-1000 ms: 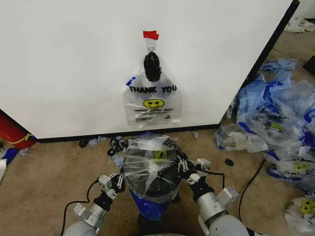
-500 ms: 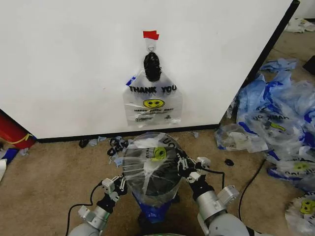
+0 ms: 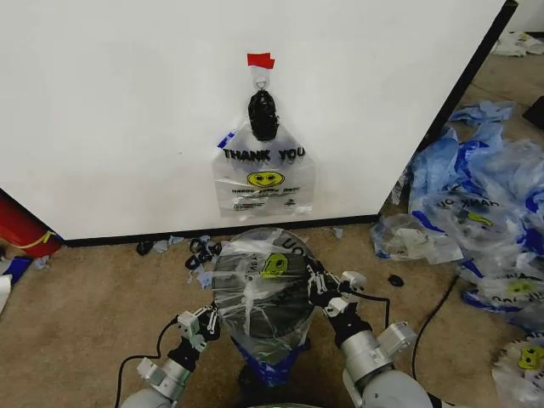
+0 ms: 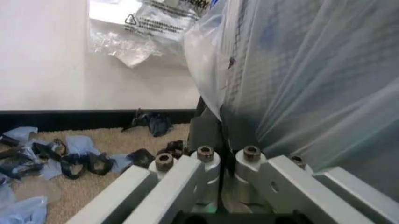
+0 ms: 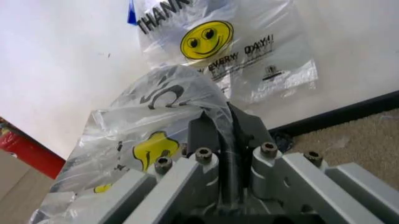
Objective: Pick up the garbage bag from the wall and place it over the trash bin.
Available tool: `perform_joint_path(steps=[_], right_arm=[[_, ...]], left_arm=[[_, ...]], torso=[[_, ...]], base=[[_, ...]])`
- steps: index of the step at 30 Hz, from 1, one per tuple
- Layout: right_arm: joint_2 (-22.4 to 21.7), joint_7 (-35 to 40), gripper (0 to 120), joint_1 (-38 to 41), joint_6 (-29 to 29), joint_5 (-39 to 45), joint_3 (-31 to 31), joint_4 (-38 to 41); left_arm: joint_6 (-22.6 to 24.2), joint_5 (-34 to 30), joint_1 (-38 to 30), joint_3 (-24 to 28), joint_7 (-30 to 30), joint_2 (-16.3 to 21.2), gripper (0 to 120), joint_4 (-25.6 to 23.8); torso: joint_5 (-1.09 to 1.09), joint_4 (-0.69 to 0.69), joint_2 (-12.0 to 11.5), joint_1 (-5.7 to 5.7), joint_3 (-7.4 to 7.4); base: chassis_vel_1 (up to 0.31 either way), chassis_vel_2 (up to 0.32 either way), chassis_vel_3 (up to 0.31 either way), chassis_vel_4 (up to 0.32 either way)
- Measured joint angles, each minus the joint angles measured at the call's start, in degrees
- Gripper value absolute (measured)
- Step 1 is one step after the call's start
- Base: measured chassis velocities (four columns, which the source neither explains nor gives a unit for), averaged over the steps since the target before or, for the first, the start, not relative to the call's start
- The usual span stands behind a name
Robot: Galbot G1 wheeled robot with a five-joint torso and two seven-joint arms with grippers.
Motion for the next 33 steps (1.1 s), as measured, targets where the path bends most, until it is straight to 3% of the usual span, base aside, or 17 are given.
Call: perform_joint_path(steps=[33], right_arm=[[0.0, -0.7, 1, -2.0, 1.1, -0.9, 1.3, -0.3]], left_arm=[[-0.9, 2.2, -0.6, 0.7, -1.0, -1.6, 0, 4.3]], torso=[[-0.01, 0.00, 0.0, 0.00, 0.00]], base=[[0.000, 0.000, 0.000, 0.000]])
